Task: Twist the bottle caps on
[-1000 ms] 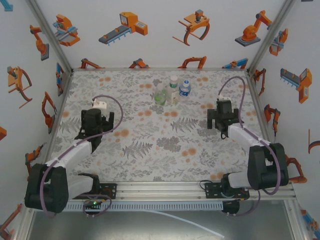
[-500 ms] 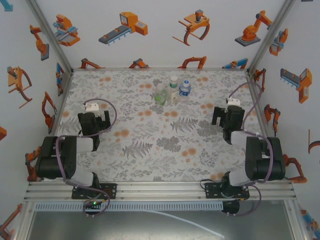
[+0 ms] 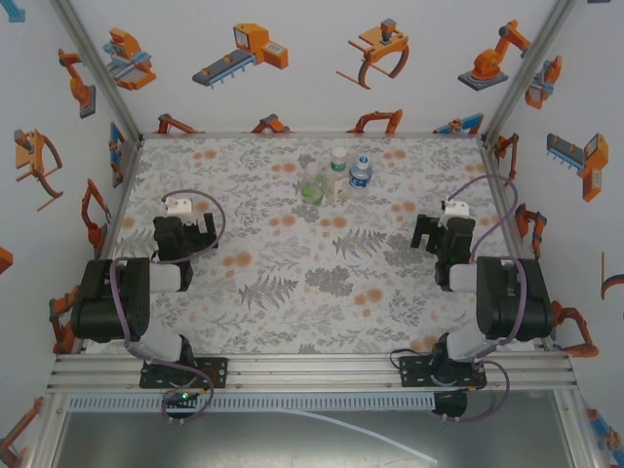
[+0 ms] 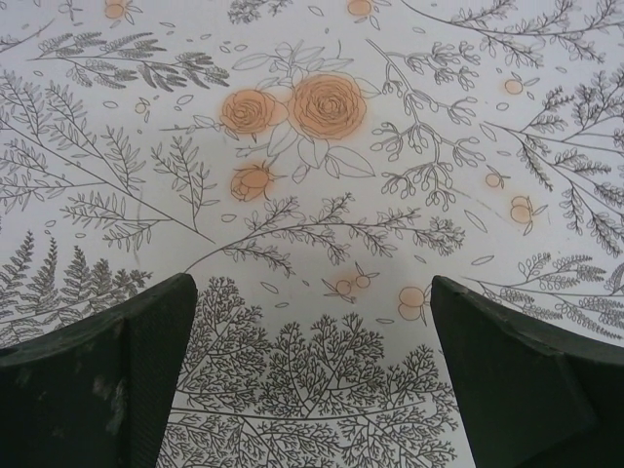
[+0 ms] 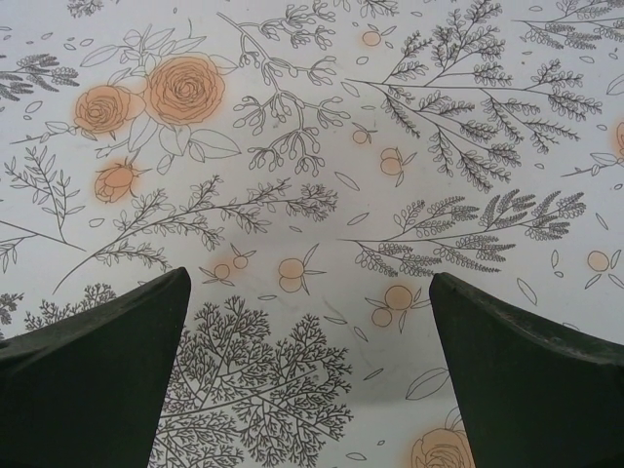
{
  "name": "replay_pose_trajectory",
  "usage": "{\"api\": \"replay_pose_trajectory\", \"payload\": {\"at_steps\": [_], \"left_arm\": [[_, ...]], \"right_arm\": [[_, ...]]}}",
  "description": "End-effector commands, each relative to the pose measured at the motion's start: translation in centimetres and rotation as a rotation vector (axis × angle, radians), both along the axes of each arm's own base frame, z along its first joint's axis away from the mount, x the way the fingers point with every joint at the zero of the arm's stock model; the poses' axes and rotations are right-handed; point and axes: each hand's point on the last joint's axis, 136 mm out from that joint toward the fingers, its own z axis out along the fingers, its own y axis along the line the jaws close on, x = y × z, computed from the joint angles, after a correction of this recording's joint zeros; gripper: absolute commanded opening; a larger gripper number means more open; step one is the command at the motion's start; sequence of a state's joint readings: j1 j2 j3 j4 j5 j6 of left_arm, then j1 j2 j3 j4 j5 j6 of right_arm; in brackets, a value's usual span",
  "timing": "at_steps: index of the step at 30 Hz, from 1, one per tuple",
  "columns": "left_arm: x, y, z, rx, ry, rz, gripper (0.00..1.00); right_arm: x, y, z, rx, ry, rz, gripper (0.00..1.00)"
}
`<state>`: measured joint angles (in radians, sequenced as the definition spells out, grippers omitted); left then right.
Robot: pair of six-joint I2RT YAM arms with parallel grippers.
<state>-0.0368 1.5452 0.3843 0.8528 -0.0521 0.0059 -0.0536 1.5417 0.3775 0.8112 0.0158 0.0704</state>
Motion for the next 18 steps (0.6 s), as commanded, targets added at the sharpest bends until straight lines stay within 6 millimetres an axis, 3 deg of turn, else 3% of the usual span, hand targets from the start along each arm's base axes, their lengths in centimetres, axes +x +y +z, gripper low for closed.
{"api": "replay_pose_trajectory", "payload": {"at_steps": [1,18], "left_arm": [[0.4,0.15,0.68,-0.009,-0.02,0.023,0.97],[0.51,0.25,0.7,-0.027,-0.015,0.017,0.97]], "right_arm": [[0.77,-0.04,1.71,0.007,-0.074,0.0,0.99],[0.72,-0.09,1.66,0.004,-0.071,-0.002,0.99]]}}
